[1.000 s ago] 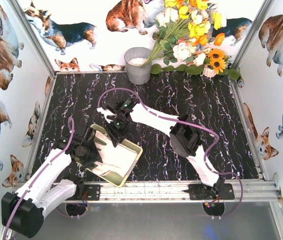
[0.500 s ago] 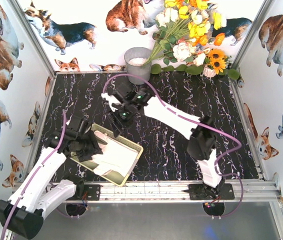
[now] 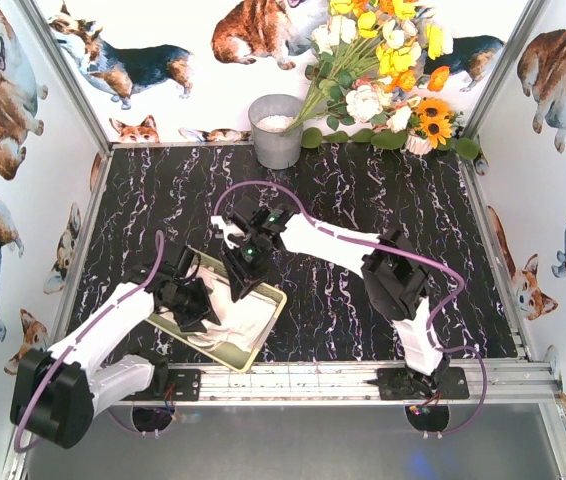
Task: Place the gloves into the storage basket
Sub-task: Move the bin to the center of the board.
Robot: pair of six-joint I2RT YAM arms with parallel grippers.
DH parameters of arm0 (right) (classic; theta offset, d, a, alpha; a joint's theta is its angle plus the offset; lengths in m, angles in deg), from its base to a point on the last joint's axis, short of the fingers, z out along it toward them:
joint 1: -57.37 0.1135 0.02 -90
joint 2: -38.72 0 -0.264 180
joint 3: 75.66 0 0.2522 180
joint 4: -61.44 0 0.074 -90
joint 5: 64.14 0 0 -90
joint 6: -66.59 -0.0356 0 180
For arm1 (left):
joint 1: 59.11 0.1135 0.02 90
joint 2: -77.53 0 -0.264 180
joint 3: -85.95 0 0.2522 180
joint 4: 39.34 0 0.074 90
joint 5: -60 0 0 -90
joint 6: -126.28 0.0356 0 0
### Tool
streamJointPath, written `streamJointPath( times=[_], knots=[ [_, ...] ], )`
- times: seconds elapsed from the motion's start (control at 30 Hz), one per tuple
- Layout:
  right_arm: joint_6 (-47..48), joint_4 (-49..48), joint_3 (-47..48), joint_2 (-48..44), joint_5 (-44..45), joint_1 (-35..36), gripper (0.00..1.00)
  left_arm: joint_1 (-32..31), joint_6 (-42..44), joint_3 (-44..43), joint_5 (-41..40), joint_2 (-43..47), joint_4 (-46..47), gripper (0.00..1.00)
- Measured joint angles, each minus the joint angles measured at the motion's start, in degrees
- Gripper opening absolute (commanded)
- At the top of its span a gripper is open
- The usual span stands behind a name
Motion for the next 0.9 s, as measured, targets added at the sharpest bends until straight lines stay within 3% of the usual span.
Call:
streamJointPath(
  times=[0.37,0.53,0.7,0.9],
  knots=[
    [-0.4,0.2,-2.3,2.6,8.1,-2.6,0.25,0.0,1.6,0.9,3.1,-7.3,9.6,0.34],
    [-0.4,-0.5,-3.1,2.1,9.3,-5.6,0.27,-0.8,1.4,0.1,5.2,-10.5,16.0,0.38],
    [0.5,-1.2,-3.2,1.7,10.0,-7.1,0.43,-1.9,1.8,-2.3,5.9,-12.9,18.9,0.48],
    [1.2,-1.1,-3.2,-1.7,9.5,-7.8,0.49,-2.3,3.8,-9.0,5.3,-10.6,16.6,0.68]
  ],
)
